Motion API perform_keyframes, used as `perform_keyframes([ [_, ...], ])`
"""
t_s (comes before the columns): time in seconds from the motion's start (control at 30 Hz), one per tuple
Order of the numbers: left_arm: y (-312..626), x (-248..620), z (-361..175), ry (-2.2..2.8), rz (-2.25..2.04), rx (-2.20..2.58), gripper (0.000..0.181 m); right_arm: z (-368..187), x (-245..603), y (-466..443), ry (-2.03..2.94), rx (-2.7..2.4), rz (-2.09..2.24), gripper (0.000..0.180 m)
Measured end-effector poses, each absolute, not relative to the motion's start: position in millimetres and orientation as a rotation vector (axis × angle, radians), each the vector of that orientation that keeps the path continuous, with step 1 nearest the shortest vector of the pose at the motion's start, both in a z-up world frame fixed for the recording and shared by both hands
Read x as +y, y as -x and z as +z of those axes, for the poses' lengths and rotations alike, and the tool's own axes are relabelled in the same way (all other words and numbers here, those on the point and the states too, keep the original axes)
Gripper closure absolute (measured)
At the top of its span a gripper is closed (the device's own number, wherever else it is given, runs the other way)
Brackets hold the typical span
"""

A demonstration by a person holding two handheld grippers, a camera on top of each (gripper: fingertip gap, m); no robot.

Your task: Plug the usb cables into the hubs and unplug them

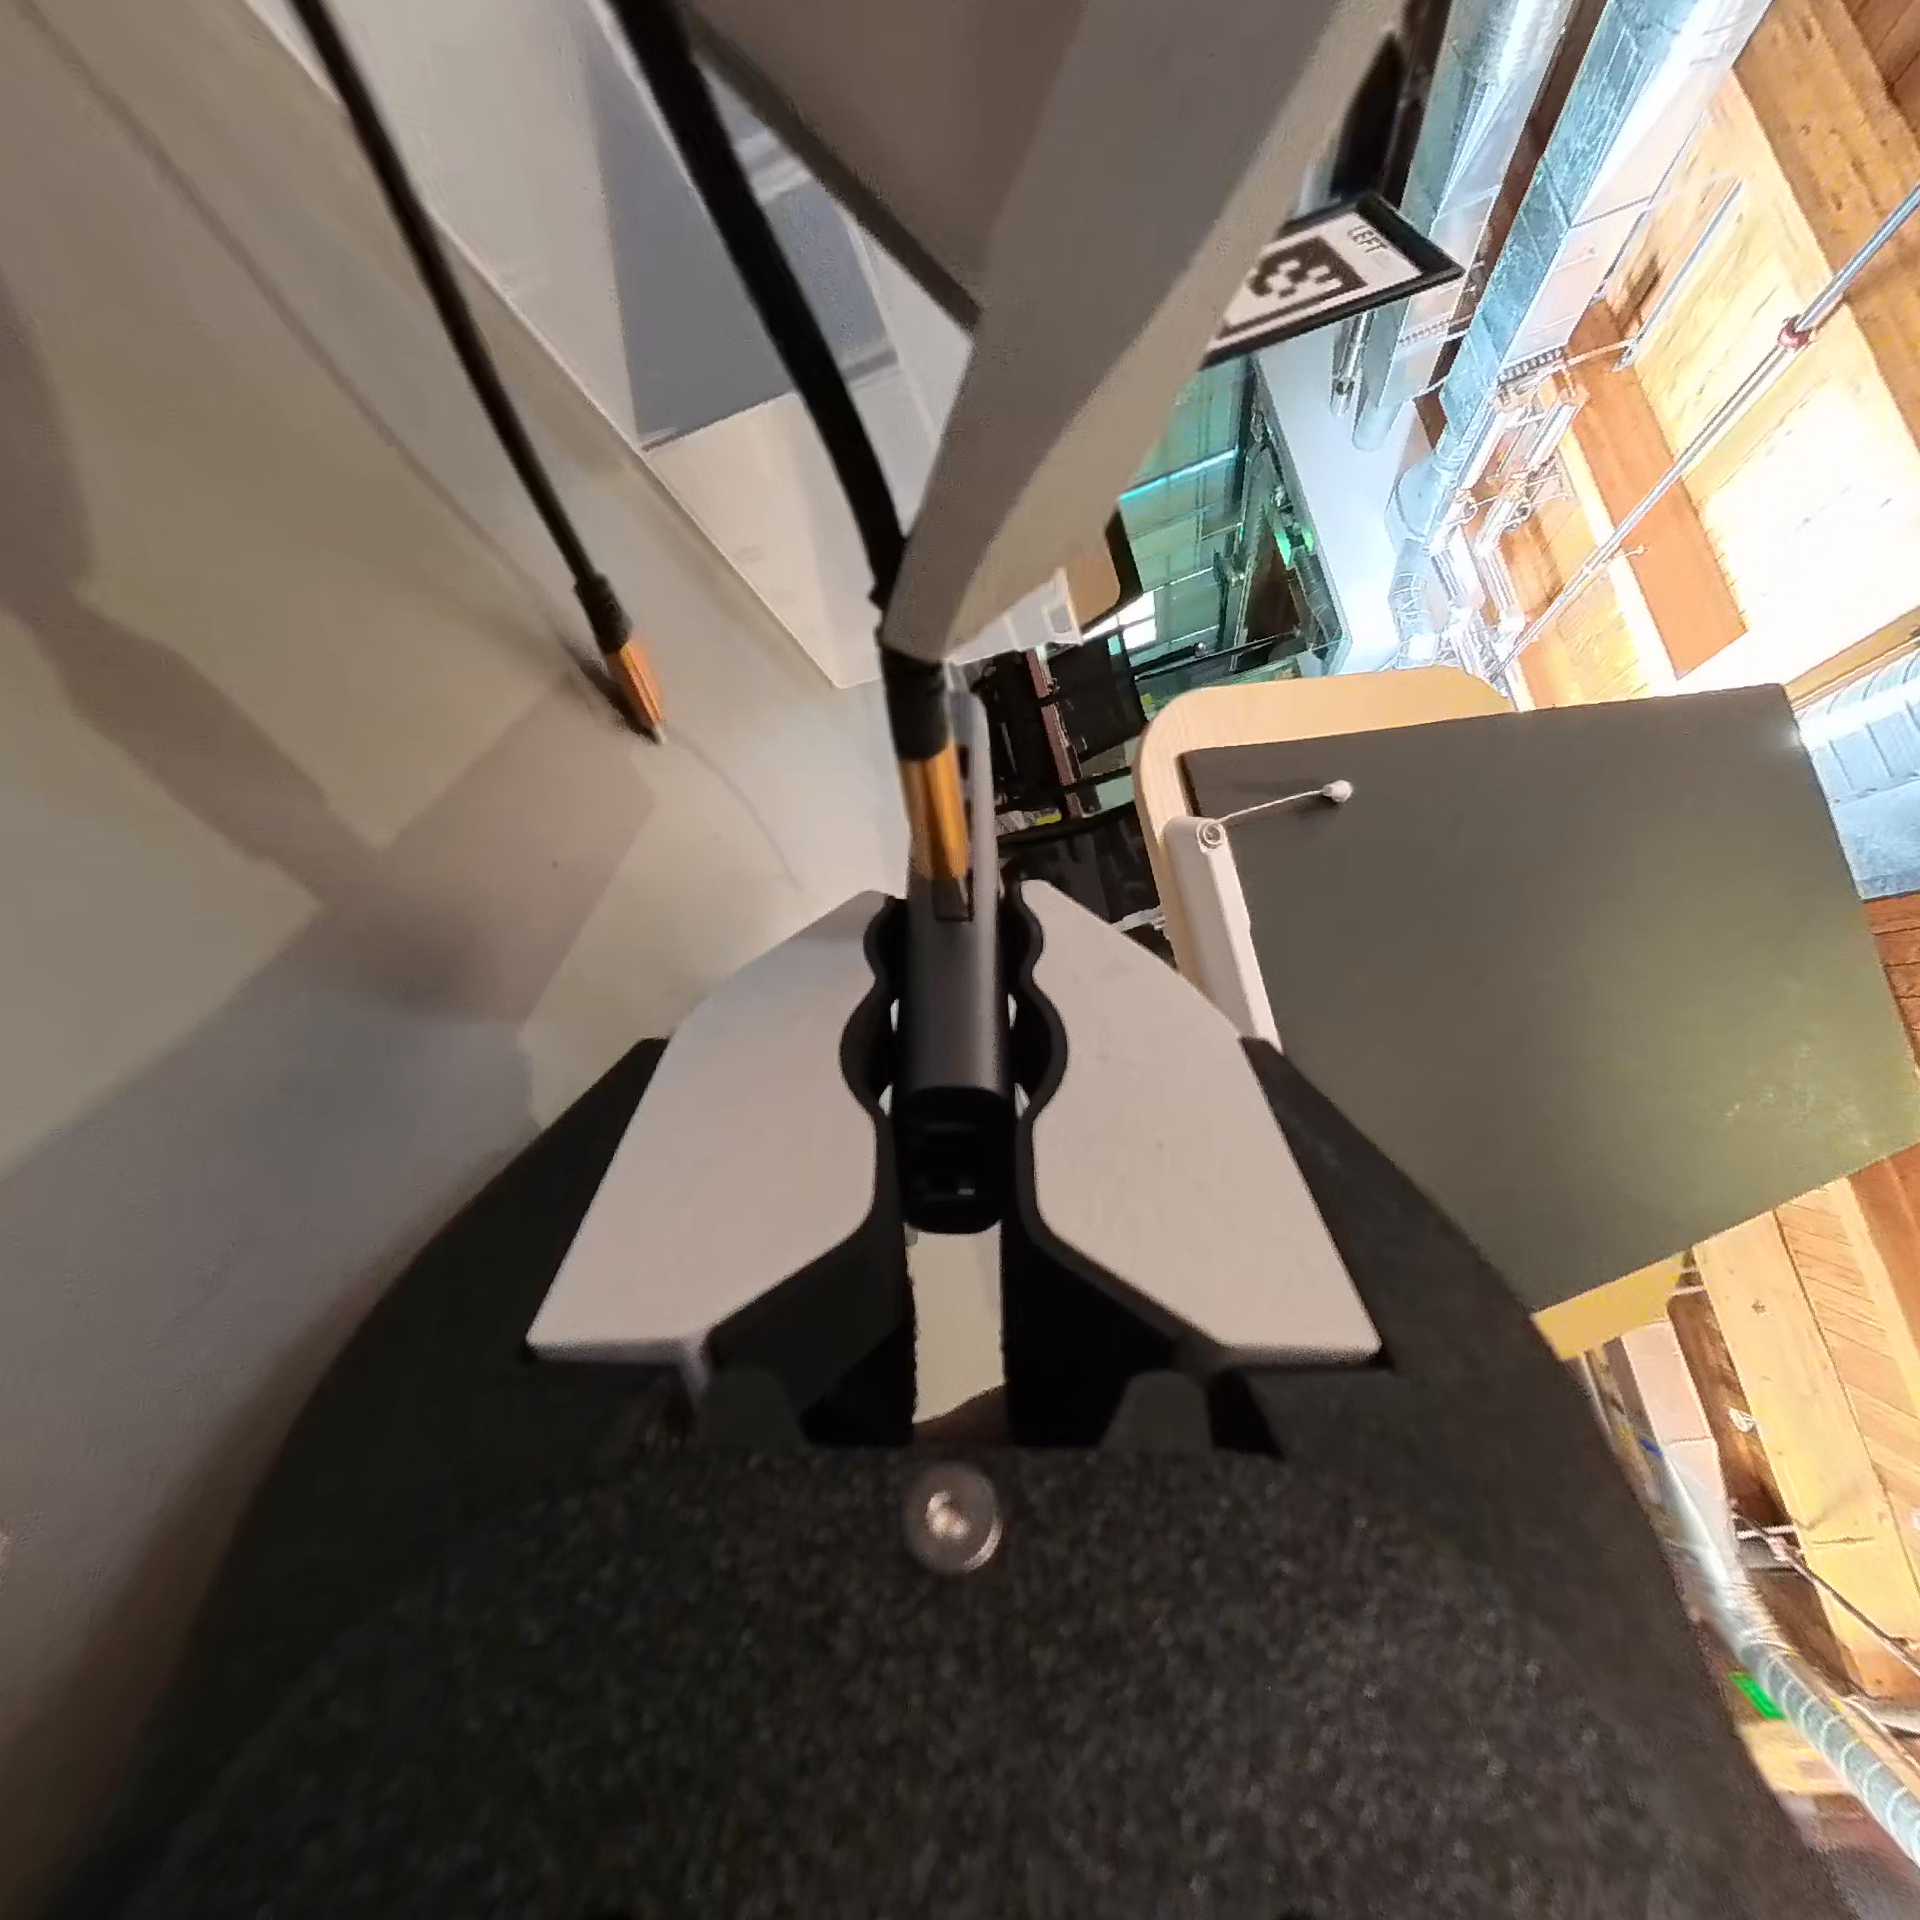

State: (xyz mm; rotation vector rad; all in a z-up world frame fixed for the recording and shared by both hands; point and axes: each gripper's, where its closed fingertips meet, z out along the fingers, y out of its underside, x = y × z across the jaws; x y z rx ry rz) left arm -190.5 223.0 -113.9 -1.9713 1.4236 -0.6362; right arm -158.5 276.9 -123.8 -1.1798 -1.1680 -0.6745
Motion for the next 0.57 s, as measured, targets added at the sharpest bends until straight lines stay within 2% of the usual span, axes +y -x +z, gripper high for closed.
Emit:
perform_keyframes([
  [0.03, 190, 223, -113, 1.968, -0.643, 1.422, 0.178, -123, 277, 158, 1.181, -1.164, -0.67, 0.163],
  [0.57, 191, 229, -108, 1.937, -0.687, 1.331, 0.177, -129, 274, 161, 1.248, -1.145, -0.597, 0.163],
])
